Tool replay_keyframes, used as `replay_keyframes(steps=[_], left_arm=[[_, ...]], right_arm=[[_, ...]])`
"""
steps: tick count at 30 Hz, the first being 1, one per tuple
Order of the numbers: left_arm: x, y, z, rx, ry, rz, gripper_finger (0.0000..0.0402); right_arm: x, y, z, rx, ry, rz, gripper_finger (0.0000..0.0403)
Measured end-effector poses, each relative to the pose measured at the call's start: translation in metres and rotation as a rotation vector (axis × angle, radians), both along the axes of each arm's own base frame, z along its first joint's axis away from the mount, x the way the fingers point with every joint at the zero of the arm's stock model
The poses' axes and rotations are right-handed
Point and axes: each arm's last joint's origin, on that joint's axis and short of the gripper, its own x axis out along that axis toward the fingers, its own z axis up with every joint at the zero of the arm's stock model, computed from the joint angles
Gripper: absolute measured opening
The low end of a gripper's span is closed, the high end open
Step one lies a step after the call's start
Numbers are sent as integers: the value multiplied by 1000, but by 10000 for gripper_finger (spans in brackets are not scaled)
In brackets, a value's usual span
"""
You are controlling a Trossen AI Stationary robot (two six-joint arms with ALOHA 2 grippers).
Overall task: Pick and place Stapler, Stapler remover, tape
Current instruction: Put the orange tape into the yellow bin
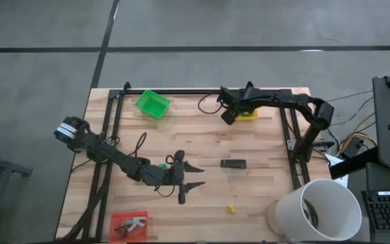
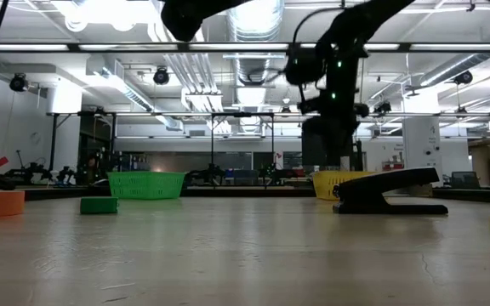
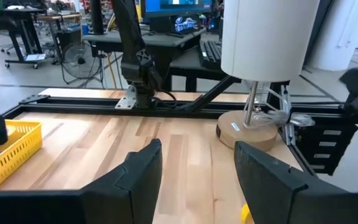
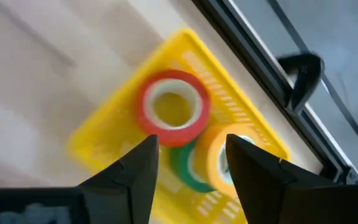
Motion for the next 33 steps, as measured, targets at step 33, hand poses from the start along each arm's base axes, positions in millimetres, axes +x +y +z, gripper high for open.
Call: replay_keyframes(steps=[33], left_arm=[[-103, 29, -55, -541, 1183, 450, 202]], right_arm=[[-25, 237, 20, -9, -696, 723, 89]])
